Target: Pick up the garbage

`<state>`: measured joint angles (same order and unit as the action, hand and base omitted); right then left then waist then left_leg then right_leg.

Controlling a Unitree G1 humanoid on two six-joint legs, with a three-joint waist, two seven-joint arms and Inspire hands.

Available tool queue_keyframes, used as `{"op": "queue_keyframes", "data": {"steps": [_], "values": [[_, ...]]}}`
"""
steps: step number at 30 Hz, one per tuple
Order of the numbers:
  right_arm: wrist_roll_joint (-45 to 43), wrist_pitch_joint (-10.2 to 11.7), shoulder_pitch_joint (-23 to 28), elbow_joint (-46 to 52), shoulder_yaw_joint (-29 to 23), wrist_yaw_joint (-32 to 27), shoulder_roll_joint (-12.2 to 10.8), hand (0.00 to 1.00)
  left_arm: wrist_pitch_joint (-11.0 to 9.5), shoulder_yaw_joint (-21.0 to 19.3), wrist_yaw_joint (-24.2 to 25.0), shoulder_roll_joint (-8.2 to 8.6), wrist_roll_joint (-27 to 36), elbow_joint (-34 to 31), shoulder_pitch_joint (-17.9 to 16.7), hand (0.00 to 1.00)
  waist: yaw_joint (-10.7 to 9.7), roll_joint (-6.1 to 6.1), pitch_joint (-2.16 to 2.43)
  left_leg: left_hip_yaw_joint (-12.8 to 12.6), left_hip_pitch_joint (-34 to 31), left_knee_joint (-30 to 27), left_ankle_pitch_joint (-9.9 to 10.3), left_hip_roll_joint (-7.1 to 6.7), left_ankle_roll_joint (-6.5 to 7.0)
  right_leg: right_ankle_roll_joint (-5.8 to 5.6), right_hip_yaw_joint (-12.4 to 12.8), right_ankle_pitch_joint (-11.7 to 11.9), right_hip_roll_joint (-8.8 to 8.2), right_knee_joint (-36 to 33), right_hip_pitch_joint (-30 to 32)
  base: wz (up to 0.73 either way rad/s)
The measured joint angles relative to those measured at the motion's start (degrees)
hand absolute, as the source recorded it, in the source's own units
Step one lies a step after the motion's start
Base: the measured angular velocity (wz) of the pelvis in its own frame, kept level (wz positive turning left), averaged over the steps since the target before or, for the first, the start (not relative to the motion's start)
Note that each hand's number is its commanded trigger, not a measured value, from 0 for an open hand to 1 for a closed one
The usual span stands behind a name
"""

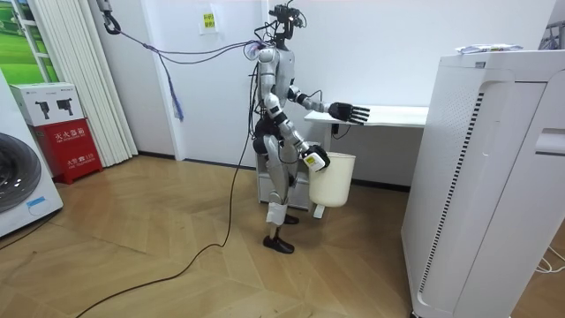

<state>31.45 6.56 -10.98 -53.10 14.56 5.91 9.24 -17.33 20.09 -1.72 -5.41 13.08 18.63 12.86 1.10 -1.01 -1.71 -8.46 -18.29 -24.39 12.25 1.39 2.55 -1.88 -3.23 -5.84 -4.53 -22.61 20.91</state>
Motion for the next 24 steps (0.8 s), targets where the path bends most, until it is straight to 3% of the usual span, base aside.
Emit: {"op": "queue_keyframes", "data": {"steps": [2,5,9,10,13,15,16,18,22,24], "values": [[0.1,0.2,3.8,2.0,-0.3,0.0,0.6,1.0,0.0,-0.9,-0.2,-0.54,-0.2,-3.2,-2.4,0.0,-0.3,-0.7,0.48,-0.5,3.4,2.1,0.0,-0.13,0.02,-0.23,0.4,0.0,-0.16,1.2,-2.6,-0.12],[-0.4,0.2,6.5,5.4,-0.7,-0.3,1.0,1.0,-0.3,-2.2,-0.9,-1.95,-0.3,-7.9,-4.1,0.0,-1.0,-0.74,0.57,-2.3,5.2,2.8,0.1,-0.69,0.21,-0.43,1.0,-0.2,-0.34,1.0,-3.1,-0.25],[-2.3,0.2,7.8,7.5,-0.7,-0.3,1.5,1.0,-0.6,-4.4,-2.1,-2.16,-3.8,-11.3,-6.3,0.0,-0.9,-0.46,0.59,-5.8,7.9,3.4,0.9,-0.6,0.59,-0.41,0.9,-0.1,-0.46,-0.3,-3.1,-0.51],[-2.3,0.2,8.4,8.6,-0.6,-0.3,1.7,1.0,-0.6,-4.7,-2.8,-2.5,-5.7,-11.9,-7.0,0.0,-0.6,-0.43,0.6,-7.4,9.0,3.7,1.5,-0.49,0.65,-0.16,0.3,0.1,-0.62,-0.6,-3.0,-0.77],[-1.5,0.2,9.6,11.2,-0.6,-0.1,1.7,1.0,-0.6,-6.2,-4.1,-3.12,-9.0,-12.9,-7.9,0.0,-0.7,0.02,0.64,-10.3,11.1,4.6,2.5,0.26,0.83,1.27,-5.5,1.0,-1.64,-0.8,-3.6,-0.67],[-0.1,0.3,10.4,11.6,-0.8,0.6,1.9,1.0,-0.6,-7.2,-4.7,-3.53,-10.6,-14.8,-8.4,0.0,-1.1,0.41,0.8,-12.1,12.7,5.5,2.6,1.22,0.97,1.59,-7.0,1.1,-1.54,-0.4,-5.1,-0.38],[0.1,0.4,11.1,11.6,-0.9,0.6,2.1,1.0,-0.6,-7.6,-5.2,-3.6,-10.9,-16.3,-8.8,0.0,-1.1,0.56,0.87,-13.8,14.1,6.0,2.8,2.08,0.74,1.82,-8.8,-0.8,-2.01,-3.2,-6.2,-0.15],[0.1,0.6,12.3,11.6,-1.3,0.5,2.3,1.0,-0.7,-8.2,-5.6,-3.56,-10.7,-18.3,-8.9,0.0,-0.9,1.52,1.23,-15.5,16.0,6.7,2.8,2.14,0.18,1.31,-10.7,-3.8,-2.66,-4.9,-8.4,-0.1],[-0.5,0.9,12.5,11.5,-1.3,0.0,3.2,1.0,-0.8,-10.2,-7.0,-3.68,-12.9,-20.9,-9.5,0.0,-0.6,1.74,1.34,-12.5,17.2,6.7,2.8,1.97,-0.54,2.98,-11.2,-3.4,-0.81,0.2,-11.0,-0.18],[-0.5,0.9,12.9,11.8,-1.6,0.0,3.0,1.0,-0.8,-11.0,-7.5,-3.69,-13.9,-21.9,-10.6,0.0,-0.9,1.8,1.33,-12.3,17.6,6.9,2.9,2.2,-0.75,2.98,-11.3,-3.3,-0.13,1.1,-11.8,-0.08]]}}
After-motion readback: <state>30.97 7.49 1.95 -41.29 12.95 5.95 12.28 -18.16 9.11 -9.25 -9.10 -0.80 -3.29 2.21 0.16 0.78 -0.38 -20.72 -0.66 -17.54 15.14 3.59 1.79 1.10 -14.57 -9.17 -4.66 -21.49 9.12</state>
